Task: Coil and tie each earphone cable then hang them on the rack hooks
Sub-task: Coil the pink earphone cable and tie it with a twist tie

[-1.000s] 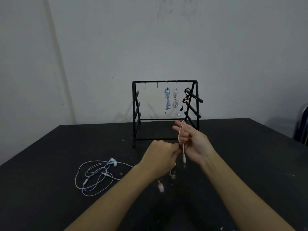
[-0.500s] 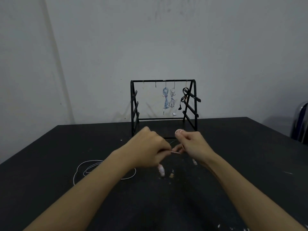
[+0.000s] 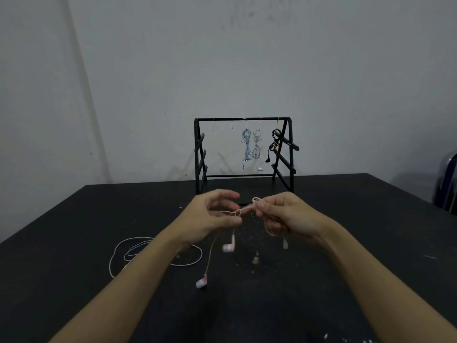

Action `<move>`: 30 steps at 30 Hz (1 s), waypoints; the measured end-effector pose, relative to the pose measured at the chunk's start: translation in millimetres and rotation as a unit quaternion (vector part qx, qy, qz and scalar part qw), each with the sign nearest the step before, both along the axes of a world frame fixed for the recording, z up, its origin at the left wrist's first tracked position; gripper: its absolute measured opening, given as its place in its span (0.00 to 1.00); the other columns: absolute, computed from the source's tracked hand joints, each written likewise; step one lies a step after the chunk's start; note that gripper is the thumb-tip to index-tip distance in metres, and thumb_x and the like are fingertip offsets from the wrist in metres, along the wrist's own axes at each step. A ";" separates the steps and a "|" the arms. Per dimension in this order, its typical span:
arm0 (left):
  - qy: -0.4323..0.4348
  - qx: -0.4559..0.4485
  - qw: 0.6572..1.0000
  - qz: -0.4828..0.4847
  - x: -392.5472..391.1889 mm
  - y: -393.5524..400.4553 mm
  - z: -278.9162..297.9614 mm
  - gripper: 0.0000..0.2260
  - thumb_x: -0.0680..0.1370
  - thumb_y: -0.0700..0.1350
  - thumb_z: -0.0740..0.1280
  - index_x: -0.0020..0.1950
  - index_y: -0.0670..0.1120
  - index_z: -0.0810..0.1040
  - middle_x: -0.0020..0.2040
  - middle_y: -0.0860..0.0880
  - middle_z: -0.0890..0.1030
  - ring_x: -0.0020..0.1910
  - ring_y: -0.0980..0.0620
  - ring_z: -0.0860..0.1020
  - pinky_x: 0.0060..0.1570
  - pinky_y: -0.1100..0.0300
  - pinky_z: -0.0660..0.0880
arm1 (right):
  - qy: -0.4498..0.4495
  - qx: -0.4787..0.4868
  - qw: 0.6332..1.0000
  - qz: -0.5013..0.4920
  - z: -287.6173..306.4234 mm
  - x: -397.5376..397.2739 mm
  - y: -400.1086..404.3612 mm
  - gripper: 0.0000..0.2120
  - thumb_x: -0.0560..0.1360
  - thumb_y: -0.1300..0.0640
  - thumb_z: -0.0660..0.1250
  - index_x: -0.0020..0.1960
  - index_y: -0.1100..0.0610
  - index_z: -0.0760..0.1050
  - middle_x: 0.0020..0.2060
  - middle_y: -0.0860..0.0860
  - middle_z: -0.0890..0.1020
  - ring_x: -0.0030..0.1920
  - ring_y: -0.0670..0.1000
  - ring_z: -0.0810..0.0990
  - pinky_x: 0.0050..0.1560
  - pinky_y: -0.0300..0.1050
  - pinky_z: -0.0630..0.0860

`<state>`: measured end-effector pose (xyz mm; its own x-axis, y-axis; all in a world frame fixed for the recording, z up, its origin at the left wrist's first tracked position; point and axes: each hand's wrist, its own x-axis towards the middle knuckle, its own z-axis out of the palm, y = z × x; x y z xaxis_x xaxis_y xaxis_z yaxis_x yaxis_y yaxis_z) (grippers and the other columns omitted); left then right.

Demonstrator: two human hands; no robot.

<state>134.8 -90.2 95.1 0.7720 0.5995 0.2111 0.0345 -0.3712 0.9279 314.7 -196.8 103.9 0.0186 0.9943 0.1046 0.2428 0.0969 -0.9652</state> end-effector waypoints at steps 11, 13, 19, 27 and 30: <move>-0.075 -0.095 0.993 -0.002 11.3 -4.6 -18.0 0.05 0.73 0.38 0.68 0.48 0.42 0.80 0.36 0.48 0.80 0.30 0.53 0.77 0.32 0.63 0.74 | -0.003 0.048 0.995 -0.086 -3.6 5.0 12.5 0.16 0.80 0.58 0.58 0.37 0.59 0.77 0.23 0.55 0.67 0.23 0.47 0.61 0.29 0.41 0.61; -0.112 -0.147 0.983 -0.017 14.1 -5.5 -18.0 0.09 0.70 0.42 0.67 0.48 0.41 0.79 0.31 0.50 0.77 0.31 0.53 0.75 0.35 0.61 0.74 | 0.032 0.060 0.992 -0.104 -7.1 7.1 16.4 0.15 0.80 0.58 0.58 0.38 0.60 0.76 0.26 0.58 0.68 0.22 0.46 0.61 0.27 0.41 0.60; -0.232 -0.239 0.942 -0.027 5.7 3.0 -18.5 0.10 0.72 0.43 0.66 0.50 0.41 0.79 0.29 0.49 0.75 0.39 0.51 0.78 0.52 0.57 0.74 | 0.132 0.114 0.961 -0.215 -6.1 21.8 20.7 0.13 0.79 0.59 0.59 0.39 0.62 0.75 0.25 0.52 0.64 0.21 0.43 0.59 0.22 0.36 0.57; -0.238 -0.269 0.933 -0.009 8.6 -0.2 -18.5 0.19 0.70 0.38 0.64 0.61 0.44 0.74 0.39 0.46 0.83 0.39 0.50 0.83 0.41 0.59 0.81 | 0.139 0.073 0.965 -0.211 -12.6 14.7 23.5 0.18 0.80 0.59 0.58 0.33 0.58 0.77 0.35 0.62 0.72 0.22 0.45 0.60 0.22 0.38 0.57; -0.210 -0.239 0.948 -0.001 9.2 -2.3 -19.5 0.16 0.74 0.34 0.62 0.61 0.43 0.74 0.41 0.46 0.83 0.38 0.49 0.83 0.40 0.59 0.81 | 0.138 0.058 0.972 -0.181 -13.7 2.9 19.7 0.17 0.80 0.59 0.57 0.34 0.61 0.73 0.45 0.61 0.83 0.20 0.45 0.61 0.22 0.37 0.58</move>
